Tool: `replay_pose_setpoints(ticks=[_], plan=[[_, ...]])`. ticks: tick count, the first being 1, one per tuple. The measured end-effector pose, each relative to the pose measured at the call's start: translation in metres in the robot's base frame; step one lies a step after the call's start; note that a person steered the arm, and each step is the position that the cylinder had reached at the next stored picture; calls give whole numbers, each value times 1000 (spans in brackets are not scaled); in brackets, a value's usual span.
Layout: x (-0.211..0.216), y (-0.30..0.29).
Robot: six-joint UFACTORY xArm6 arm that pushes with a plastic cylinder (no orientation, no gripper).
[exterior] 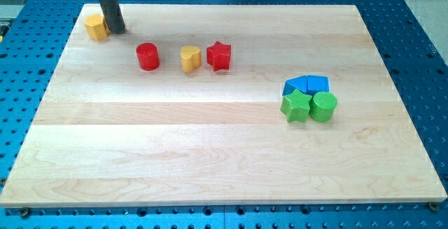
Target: Slide the hexagon to the top left side of the board
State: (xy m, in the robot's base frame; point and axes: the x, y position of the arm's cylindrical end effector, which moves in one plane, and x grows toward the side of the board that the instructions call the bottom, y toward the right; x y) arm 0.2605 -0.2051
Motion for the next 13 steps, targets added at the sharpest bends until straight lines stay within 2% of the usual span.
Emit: replay_pose_setpoints(ticks=[1,2,3,4,5,6,8,10,11,12,13], plan=[[46,7],[51,-86],[22,-63],[29,-49],[64,-63],[67,-61],[39,10],[17,-10],[3,0],[25,-14],[19,-22]])
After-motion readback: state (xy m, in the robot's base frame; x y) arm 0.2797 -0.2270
